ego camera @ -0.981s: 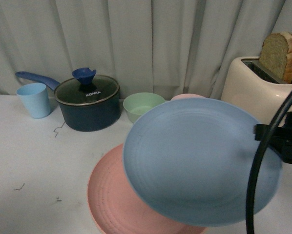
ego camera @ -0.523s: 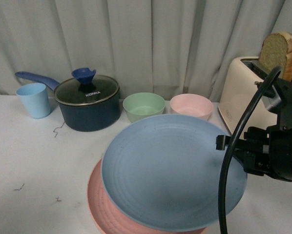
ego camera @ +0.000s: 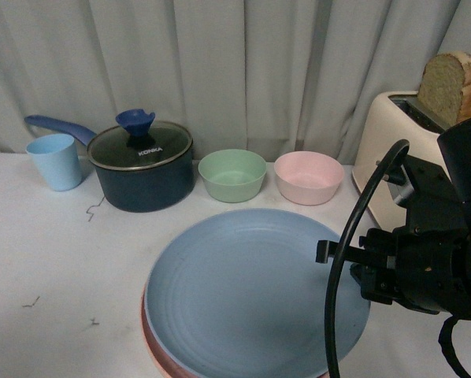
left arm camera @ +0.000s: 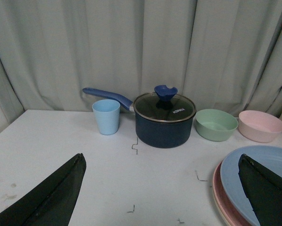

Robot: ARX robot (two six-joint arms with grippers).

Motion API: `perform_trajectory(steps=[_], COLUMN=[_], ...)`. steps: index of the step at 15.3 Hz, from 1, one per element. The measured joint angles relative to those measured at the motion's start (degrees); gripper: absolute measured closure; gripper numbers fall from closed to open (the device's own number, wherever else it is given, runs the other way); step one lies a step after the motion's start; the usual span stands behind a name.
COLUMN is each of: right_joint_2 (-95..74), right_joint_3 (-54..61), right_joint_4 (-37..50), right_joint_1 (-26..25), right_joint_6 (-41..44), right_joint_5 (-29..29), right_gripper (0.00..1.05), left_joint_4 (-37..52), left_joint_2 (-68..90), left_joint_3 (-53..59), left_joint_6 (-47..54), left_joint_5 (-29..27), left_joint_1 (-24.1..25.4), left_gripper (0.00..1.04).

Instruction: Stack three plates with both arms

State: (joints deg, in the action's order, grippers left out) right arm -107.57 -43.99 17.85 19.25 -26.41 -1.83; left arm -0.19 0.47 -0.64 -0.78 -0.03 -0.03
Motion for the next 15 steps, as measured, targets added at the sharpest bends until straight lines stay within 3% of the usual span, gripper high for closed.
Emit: perform_trajectory(steps=[5,9,13,14,15], right_joint_2=[-1.09,0.17,14.40,17.99,22.56], right_joint_3=[-0.44,-0.52,2.08,3.06,4.24], right_joint_4=[-0.72,-0.68,-1.22,-1.79,-2.84], right_joint_1=[1.09,0.61,-3.02,-4.02,-5.16], right_joint_6=[-0.59,-1.25,-2.71,-3.21,-3.61], right_joint_5=[0.33,-0.22,-3.98,-4.87,-6.23], right_gripper=[1.00,0.57,0.09,0.05,0.07], left_joint_4=[-0.02,-0.02,-0.02,-0.02,-0.02], left_joint_2=[0.00,0.00,0.00,0.00,0.00], left_joint_3=[0.00,0.00,0.00,0.00,0.00], left_joint_6=[0.00,0.00,0.00,0.00,0.00], left_joint_5=[0.02,0.02,0.02,0.00,0.00], left_joint_1=[0.00,0.02,0.00,0.00,0.00], left_gripper=[0.07,0.07,0.07,0.07,0.07])
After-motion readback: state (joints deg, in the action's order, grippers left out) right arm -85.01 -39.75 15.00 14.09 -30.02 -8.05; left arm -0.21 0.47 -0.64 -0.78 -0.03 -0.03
